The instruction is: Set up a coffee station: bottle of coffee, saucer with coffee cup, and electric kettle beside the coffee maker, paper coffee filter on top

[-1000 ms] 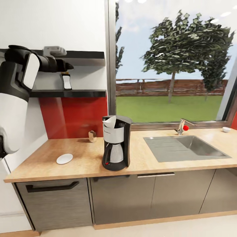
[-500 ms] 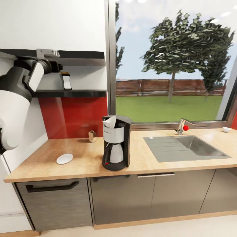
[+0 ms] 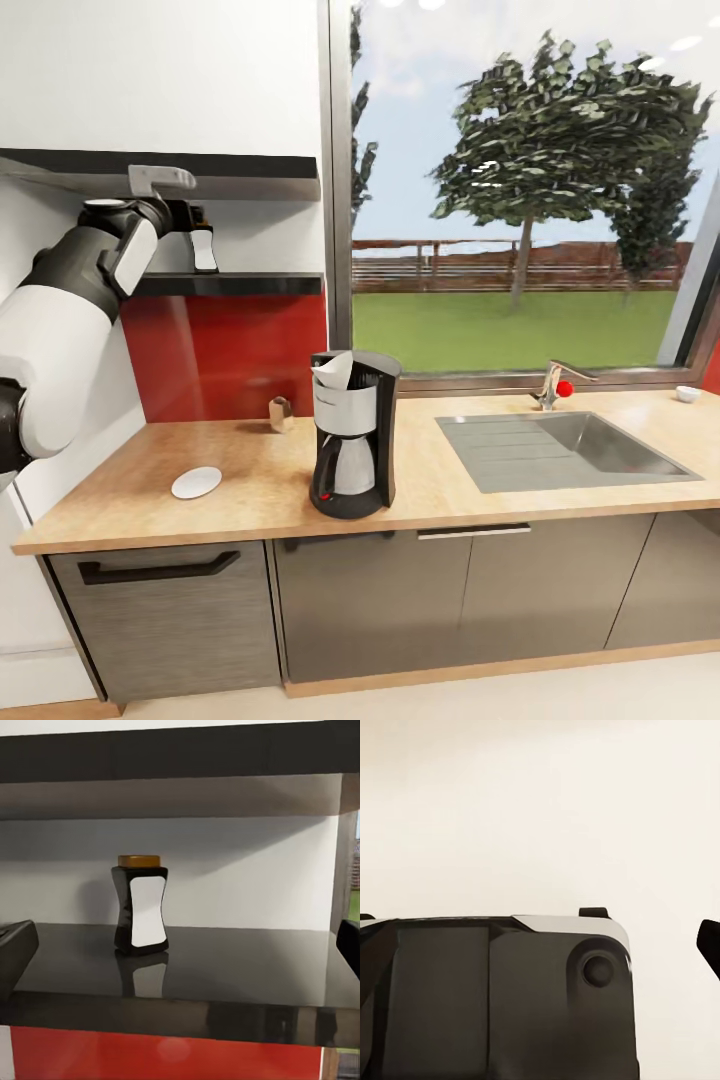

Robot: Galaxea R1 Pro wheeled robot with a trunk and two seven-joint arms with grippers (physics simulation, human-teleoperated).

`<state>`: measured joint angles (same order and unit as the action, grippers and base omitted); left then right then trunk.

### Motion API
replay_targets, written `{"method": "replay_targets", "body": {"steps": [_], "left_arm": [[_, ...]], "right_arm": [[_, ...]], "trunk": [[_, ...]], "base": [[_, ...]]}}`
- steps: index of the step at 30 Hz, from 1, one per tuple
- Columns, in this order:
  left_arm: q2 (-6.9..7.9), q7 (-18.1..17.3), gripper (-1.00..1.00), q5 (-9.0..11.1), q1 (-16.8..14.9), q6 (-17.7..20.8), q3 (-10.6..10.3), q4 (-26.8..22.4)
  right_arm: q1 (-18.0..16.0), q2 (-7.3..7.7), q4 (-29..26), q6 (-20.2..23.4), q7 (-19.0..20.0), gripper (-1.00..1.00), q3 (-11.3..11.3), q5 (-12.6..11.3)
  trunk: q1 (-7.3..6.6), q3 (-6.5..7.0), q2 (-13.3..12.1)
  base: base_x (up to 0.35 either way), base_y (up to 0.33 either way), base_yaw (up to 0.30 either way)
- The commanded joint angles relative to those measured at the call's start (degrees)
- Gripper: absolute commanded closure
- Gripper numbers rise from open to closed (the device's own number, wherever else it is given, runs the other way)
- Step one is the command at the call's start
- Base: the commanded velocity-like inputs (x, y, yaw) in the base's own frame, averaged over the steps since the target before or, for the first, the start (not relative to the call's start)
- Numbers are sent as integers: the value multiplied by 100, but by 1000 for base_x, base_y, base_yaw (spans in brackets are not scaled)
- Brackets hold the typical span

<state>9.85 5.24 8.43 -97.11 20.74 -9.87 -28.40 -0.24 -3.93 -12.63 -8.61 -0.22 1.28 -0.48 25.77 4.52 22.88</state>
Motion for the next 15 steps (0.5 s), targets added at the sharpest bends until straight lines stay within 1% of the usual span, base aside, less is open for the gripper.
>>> {"method": "replay_targets", "body": {"steps": [1, 4, 6, 9, 15], "left_arm": [[8, 47, -100, 60, -1, 27, -46, -9], [13, 50, -100, 62, 5, 19, -46, -8], [46, 54, -100, 68, 7, 5, -36, -5], [75, 56, -100, 74, 8, 1, -27, -7], [108, 56, -100, 71, 8, 0, -27, -8]], "right_arm": [[-2, -2, 6, -19, -3, -100, 12, -5], [-2, -2, 6, -18, 1, -100, 7, -5], [-2, 3, 6, -18, 5, -100, 6, -4], [-2, 69, 24, -18, 1, -100, 5, -4], [-2, 117, 53, -7, -8, -100, 1, 1]], "trunk": [[2, -3, 4], [2, -3, 4], [2, -3, 4], [2, -3, 4], [2, -3, 4]], "base": [[0, 0, 0], [0, 0, 0], [51, 0, 0], [208, 0, 0], [288, 37, 0]]}}
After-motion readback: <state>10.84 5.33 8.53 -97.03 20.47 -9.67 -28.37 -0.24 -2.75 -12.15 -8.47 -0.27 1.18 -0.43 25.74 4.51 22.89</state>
